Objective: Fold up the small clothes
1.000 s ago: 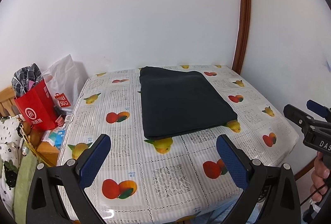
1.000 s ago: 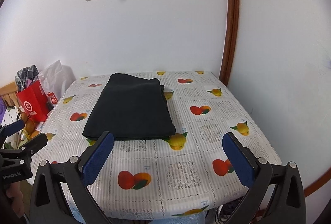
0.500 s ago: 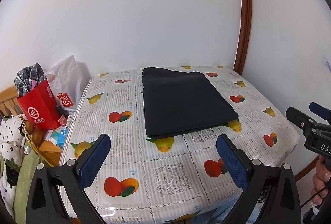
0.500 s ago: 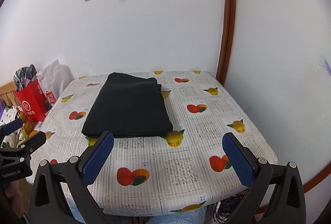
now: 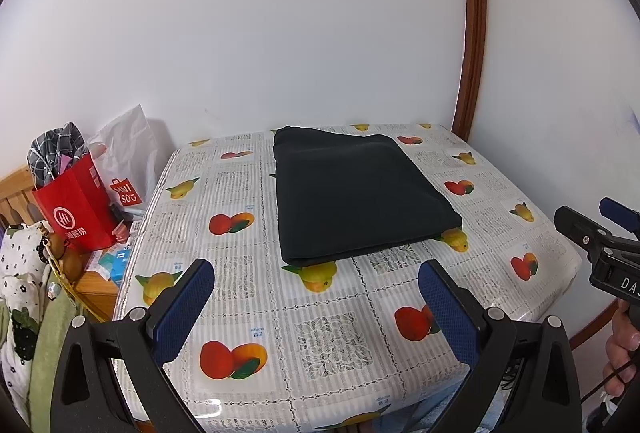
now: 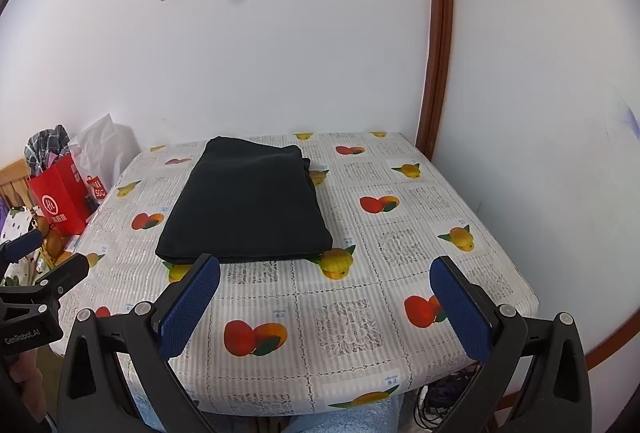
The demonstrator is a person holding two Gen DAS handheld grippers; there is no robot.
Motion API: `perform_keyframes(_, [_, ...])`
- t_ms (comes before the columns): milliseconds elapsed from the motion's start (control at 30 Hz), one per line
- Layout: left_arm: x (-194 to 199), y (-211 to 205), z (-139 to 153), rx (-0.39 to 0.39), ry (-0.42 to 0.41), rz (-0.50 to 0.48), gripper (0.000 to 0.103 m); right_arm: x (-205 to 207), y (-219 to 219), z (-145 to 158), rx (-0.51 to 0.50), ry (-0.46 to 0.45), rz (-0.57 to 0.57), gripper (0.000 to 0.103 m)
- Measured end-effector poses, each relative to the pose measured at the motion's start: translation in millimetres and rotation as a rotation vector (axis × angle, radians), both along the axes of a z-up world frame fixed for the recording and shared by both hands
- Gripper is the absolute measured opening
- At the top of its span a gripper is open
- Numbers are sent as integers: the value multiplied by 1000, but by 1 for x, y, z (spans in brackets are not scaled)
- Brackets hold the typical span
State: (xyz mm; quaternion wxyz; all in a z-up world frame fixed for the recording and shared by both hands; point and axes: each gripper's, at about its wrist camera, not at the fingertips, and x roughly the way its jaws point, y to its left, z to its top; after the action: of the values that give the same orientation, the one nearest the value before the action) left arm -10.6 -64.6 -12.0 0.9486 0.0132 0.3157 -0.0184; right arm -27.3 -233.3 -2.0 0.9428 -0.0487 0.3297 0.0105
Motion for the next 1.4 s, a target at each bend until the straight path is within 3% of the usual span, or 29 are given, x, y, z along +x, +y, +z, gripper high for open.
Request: perform_keyframes(1400, [0, 4, -2, -2, 5, -9, 103, 1, 3, -4, -9, 0, -9, 103])
